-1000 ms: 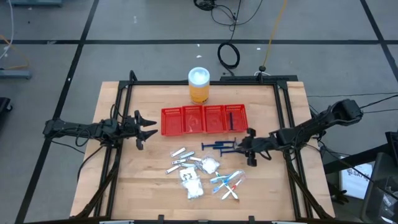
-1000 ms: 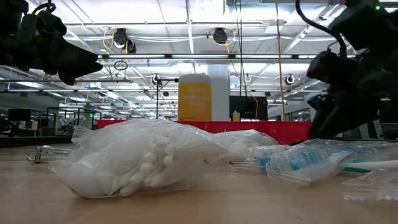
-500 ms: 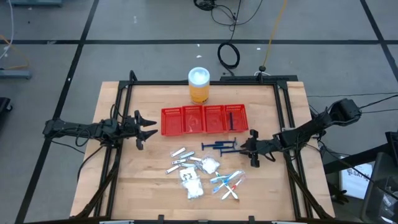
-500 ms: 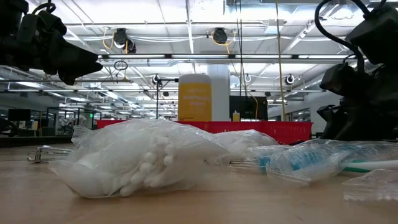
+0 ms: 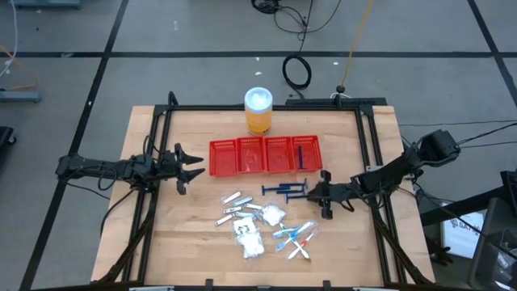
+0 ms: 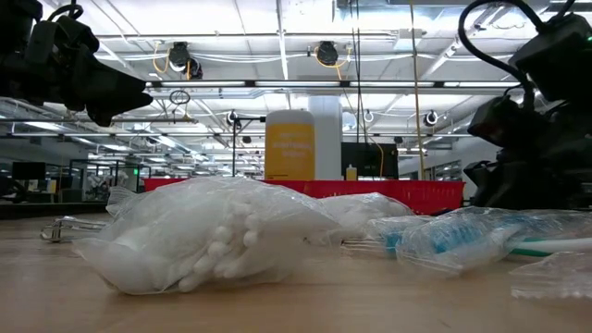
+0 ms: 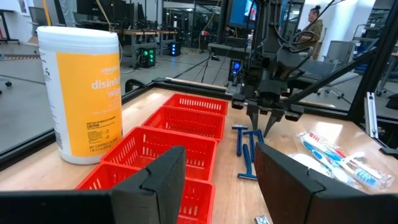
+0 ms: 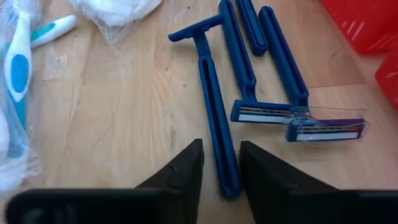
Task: Pick & Place Travel size toiletries
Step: Put the blue razor into the right red basket
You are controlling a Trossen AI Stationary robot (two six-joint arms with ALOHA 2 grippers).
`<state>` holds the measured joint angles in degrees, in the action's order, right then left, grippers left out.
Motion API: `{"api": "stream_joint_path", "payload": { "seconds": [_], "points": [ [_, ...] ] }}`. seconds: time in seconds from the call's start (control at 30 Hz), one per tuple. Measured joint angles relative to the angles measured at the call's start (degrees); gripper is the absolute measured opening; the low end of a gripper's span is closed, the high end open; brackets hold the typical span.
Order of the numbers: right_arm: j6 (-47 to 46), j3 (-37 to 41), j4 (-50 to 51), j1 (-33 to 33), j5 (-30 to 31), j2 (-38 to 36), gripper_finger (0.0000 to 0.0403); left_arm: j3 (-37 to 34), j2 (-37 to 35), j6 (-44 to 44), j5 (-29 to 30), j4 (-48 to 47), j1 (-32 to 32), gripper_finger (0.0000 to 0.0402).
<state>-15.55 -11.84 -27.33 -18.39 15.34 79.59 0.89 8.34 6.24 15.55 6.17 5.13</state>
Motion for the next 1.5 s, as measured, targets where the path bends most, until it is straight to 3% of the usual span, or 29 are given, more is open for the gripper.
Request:
{"api": "stream_joint_path", "payload": {
  "seconds": [0.17,0.3,0.57,0.83,1.3,1.5],
  "points": [
    [0.40,0.00,0.35,0.00,-0.45,-0.31,0.0023,0.00,0.00,0.00,0.01,-0.02,-0.02,0.0186],
    [1.04,0.05,-0.20,-0.11,-0.64,-0.27,0.0022,0.00,0.00,0.00,0.00,-0.02,0.00,0.0186],
    [3.82,0.29,-9.19,-0.17,-9.64,-3.24,0.0023,0.00,0.02,0.00,0.00,-0.02,-0.01,0.0186],
    [6.50,0.22,-13.72,-0.10,-10.92,-8.13,0.0023,0.00,0.02,0.00,0.00,0.00,-0.01,0.0186],
    [3.42,0.22,-13.82,5.87,7.84,-16.00,0.0024,0.00,0.02,0.00,0.00,0.00,-0.02,0.0186],
    [-1.82,0.20,-7.20,10.78,18.37,-18.02,0.0022,0.00,0.02,0.00,0.00,0.00,0.00,0.0186]
  ]
}}
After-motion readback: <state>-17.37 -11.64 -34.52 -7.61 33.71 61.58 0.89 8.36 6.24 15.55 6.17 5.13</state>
